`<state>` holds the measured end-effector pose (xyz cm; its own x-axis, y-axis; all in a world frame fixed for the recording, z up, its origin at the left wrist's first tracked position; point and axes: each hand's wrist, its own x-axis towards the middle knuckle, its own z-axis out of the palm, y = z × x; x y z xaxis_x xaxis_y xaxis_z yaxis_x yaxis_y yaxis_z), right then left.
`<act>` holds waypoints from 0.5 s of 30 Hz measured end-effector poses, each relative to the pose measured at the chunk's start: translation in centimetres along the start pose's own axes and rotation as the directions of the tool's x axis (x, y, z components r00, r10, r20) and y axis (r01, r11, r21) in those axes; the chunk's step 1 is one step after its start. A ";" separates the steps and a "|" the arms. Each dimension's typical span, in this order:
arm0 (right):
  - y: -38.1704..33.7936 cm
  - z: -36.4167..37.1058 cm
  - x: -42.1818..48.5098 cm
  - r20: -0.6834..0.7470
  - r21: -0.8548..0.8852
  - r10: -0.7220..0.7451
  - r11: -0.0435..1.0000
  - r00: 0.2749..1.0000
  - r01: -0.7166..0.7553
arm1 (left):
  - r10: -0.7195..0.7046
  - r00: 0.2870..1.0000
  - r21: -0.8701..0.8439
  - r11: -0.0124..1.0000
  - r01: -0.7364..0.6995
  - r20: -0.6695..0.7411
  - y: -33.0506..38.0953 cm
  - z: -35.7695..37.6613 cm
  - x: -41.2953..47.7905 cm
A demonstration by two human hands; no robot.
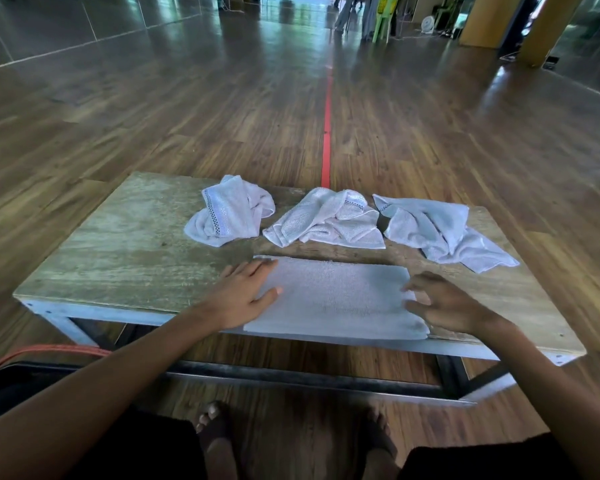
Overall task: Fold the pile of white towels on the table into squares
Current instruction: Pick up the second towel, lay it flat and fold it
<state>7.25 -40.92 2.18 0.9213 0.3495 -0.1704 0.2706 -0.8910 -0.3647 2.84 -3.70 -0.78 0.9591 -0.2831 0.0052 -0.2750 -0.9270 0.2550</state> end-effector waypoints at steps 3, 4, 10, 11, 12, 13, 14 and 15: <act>-1.5 2.1 1.2 -0.057 -0.060 -0.004 0.998 0.998 0.001 | -0.126 0.982 0.033 0.992 0.123 0.139 0.8 1.2 1.6; -2.0 2.9 1.7 -0.030 -0.083 0.022 0.996 0.999 -0.025 | -0.147 0.974 0.050 0.989 0.140 0.175 0.9 1.6 2.1; -2.2 6.1 4.7 0.029 -0.175 0.170 0.971 0.985 -0.163 | -0.225 0.958 0.205 0.961 0.187 0.180 0.9 3.5 4.8; -2.1 6.2 5.1 0.007 -0.170 0.177 0.970 0.984 -0.173 | -0.229 0.958 0.215 0.958 0.190 0.173 0.8 3.5 5.4; -2.0 6.2 5.6 -0.015 -0.168 0.178 0.970 0.984 -0.178 | -0.233 0.958 0.230 0.954 0.191 0.168 0.6 3.4 5.9; -1.9 6.1 6.0 -0.034 -0.171 0.177 0.969 0.984 -0.180 | -0.236 0.958 0.250 0.949 0.192 0.162 0.4 3.4 6.4; -1.8 6.0 6.4 -0.051 -0.182 0.177 0.966 0.983 -0.184 | -0.240 0.959 0.280 0.941 0.191 0.153 0.2 3.3 6.9; -1.8 5.9 6.8 -0.067 -0.200 0.178 0.962 0.982 -0.188 | -0.247 0.959 0.310 0.930 0.195 0.139 0.2 3.3 7.3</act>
<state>11.34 -35.18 -3.73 0.9714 0.1649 -0.1708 0.1426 -0.9805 -0.1353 9.52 -6.77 -3.85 0.9783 -0.0768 -0.1922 -0.0902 -0.9940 -0.0619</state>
